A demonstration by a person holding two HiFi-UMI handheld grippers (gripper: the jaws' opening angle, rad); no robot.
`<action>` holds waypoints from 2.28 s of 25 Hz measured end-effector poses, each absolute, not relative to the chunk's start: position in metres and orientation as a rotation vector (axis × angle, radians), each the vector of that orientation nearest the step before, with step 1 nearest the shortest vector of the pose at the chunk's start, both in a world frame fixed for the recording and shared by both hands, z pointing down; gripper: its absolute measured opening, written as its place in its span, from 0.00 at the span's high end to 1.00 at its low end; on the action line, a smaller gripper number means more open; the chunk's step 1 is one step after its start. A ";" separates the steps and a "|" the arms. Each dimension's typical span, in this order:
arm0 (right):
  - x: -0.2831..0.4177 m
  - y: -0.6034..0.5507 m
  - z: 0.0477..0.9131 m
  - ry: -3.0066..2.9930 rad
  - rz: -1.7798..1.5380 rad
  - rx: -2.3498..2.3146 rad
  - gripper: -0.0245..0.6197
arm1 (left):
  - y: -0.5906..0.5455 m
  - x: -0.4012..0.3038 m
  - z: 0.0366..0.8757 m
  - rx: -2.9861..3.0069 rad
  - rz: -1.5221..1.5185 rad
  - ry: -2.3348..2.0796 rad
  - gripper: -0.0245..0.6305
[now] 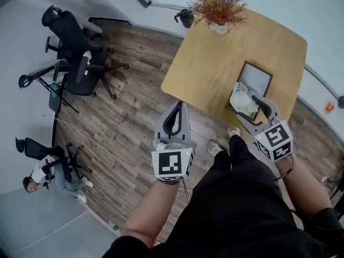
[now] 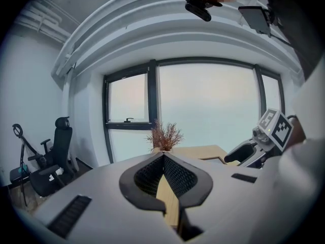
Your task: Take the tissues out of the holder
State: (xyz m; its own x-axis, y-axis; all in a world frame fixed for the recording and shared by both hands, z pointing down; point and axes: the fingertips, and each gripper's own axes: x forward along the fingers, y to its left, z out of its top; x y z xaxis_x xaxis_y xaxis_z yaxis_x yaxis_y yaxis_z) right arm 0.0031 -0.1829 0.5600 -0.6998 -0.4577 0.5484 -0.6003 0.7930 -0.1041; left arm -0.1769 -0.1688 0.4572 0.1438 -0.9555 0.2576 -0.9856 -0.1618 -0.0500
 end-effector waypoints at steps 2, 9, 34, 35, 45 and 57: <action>-0.002 -0.185 0.571 -2.456 0.392 0.766 0.48 | -0.168 -0.180 0.462 2.257 0.368 -1.943 0.96; -0.010 -0.189 0.600 -2.382 0.382 0.770 0.48 | -0.166 -0.192 0.478 2.197 0.401 -1.947 0.96; 0.010 -0.208 0.628 -2.270 0.497 0.826 0.83 | -0.159 -0.208 0.501 2.127 0.432 -1.939 0.96; 0.010 -0.208 0.627 -2.271 0.497 0.825 0.83 | -0.159 -0.208 0.500 2.126 0.430 -1.941 0.96; 0.009 -0.207 0.611 -2.288 0.481 0.811 0.84 | -0.163 -0.204 0.490 2.146 0.407 -1.948 0.96; 0.012 -0.207 0.586 -2.319 0.444 0.796 0.84 | -0.167 -0.197 0.464 2.170 0.366 -1.987 0.96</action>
